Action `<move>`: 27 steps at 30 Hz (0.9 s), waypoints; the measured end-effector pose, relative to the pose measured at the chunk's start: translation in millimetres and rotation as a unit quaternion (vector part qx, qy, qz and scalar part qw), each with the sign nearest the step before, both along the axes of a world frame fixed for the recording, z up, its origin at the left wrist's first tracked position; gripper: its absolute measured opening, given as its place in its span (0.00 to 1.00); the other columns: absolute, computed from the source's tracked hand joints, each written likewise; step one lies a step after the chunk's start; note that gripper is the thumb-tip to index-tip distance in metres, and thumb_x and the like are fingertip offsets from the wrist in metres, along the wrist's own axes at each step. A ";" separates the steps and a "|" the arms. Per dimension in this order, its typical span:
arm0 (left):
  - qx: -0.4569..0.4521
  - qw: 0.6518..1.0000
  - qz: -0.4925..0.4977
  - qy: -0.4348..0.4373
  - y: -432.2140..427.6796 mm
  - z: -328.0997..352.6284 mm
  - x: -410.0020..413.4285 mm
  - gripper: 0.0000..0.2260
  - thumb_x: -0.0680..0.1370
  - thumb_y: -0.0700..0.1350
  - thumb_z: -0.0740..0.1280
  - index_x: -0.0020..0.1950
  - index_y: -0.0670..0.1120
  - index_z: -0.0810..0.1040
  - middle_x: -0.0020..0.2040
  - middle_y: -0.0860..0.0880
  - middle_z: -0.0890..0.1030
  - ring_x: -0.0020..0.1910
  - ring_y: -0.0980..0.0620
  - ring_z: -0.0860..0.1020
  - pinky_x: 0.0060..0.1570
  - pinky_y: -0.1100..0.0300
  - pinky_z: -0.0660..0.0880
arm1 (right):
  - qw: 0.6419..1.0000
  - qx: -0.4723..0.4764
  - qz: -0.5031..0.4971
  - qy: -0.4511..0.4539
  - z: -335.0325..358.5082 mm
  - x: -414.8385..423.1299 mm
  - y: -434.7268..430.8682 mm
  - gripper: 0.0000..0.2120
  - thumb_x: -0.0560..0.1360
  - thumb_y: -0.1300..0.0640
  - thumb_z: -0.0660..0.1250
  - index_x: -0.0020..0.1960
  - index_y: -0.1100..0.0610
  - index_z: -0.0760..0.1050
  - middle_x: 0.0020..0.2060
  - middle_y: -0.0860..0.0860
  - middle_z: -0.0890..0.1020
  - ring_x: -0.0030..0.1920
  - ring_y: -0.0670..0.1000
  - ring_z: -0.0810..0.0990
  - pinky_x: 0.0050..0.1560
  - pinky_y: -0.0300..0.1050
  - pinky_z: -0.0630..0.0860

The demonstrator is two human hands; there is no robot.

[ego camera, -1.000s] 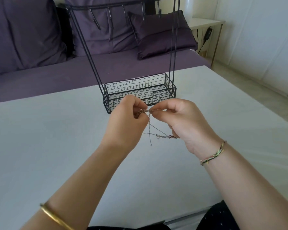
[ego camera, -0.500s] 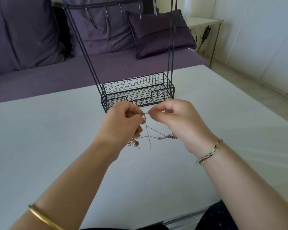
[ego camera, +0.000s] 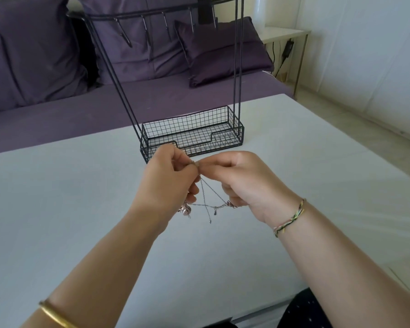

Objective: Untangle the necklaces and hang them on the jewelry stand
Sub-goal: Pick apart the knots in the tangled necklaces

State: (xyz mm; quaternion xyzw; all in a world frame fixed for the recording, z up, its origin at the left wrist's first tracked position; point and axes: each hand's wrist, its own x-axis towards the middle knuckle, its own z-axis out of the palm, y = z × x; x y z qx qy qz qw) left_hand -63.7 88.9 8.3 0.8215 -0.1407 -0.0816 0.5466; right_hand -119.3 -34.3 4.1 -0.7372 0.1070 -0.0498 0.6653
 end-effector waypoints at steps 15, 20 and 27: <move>-0.003 1.000 0.013 -0.009 -2.1 2.3 -2.0 0.06 0.77 0.38 0.63 0.42 0.42 0.68 0.32 0.47 0.79 0.23 0.55 0.75 0.23 0.60 0.72 | 0.997 0.036 -0.072 0.015 -3.4 4.2 5.7 0.05 0.72 0.60 0.70 0.37 0.57 0.77 0.15 0.41 0.64 0.17 0.42 0.59 0.20 0.34 0.57; 0.035 0.999 0.018 -0.015 -3.5 3.6 -3.4 0.06 0.76 0.39 0.63 0.41 0.43 0.67 0.31 0.47 0.78 0.20 0.56 0.74 0.23 0.60 0.72 | 0.988 0.093 -0.119 0.020 -5.6 7.3 6.3 0.05 0.70 0.63 0.68 0.37 0.56 0.76 0.19 0.44 0.62 0.19 0.45 0.59 0.21 0.34 0.58; 0.014 1.000 0.020 -0.014 -2.7 4.8 -4.8 0.06 0.76 0.37 0.64 0.42 0.43 0.67 0.30 0.49 0.79 0.20 0.56 0.74 0.26 0.59 0.73 | 0.982 0.129 -0.131 0.035 -5.7 8.6 0.2 0.10 0.71 0.64 0.66 0.33 0.56 0.69 0.24 0.46 0.64 0.20 0.45 0.58 0.21 0.35 0.56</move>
